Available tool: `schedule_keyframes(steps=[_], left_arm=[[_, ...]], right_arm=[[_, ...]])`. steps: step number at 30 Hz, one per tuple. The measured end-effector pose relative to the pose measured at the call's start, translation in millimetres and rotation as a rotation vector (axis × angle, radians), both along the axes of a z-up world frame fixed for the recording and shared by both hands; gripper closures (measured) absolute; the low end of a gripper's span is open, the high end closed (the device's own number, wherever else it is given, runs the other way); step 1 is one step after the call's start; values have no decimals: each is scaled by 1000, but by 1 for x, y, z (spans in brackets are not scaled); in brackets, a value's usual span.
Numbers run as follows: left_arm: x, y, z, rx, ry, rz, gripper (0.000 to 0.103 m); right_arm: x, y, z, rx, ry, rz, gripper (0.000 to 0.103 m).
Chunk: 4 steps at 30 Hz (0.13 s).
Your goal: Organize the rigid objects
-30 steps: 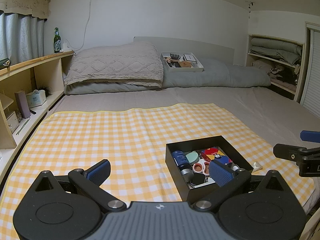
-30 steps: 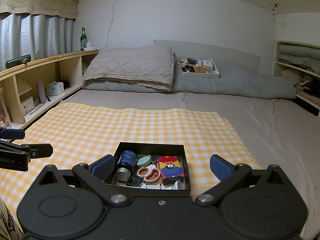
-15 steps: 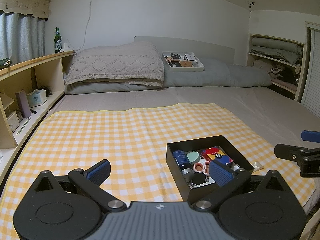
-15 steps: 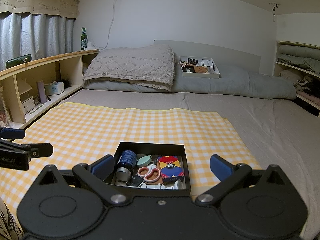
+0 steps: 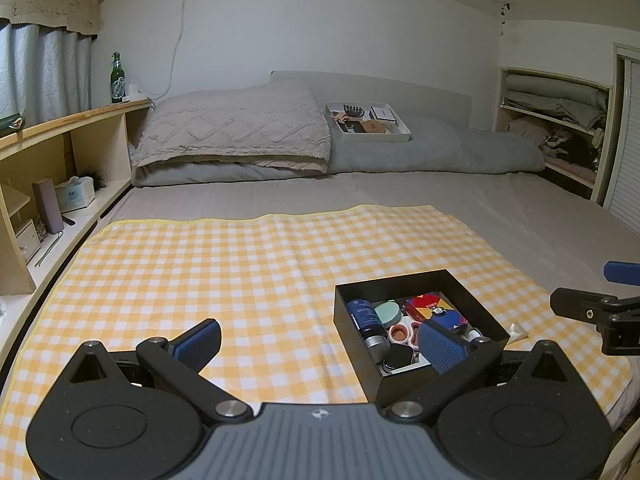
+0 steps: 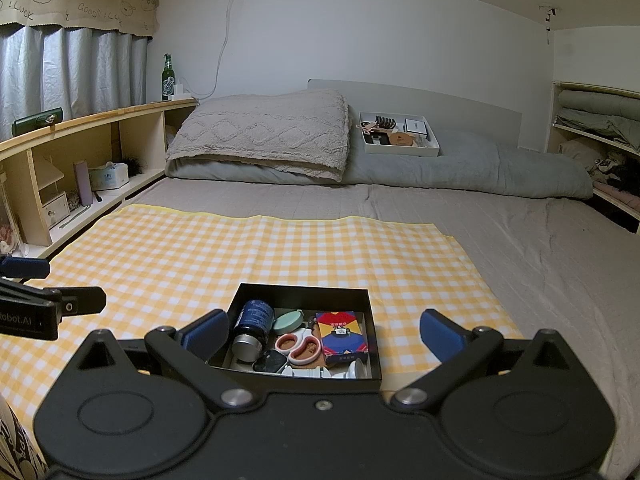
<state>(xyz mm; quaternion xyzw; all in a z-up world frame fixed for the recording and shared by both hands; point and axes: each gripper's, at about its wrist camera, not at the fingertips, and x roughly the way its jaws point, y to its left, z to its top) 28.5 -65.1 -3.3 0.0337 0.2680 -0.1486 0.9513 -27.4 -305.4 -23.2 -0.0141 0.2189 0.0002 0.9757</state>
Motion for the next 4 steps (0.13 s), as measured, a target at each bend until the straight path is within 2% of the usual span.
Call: schedule_keyframes(steps=[4], left_arm=[[0,1,0,0,2,1,0]], right_arm=[[0,0,0,0,0,0,0]])
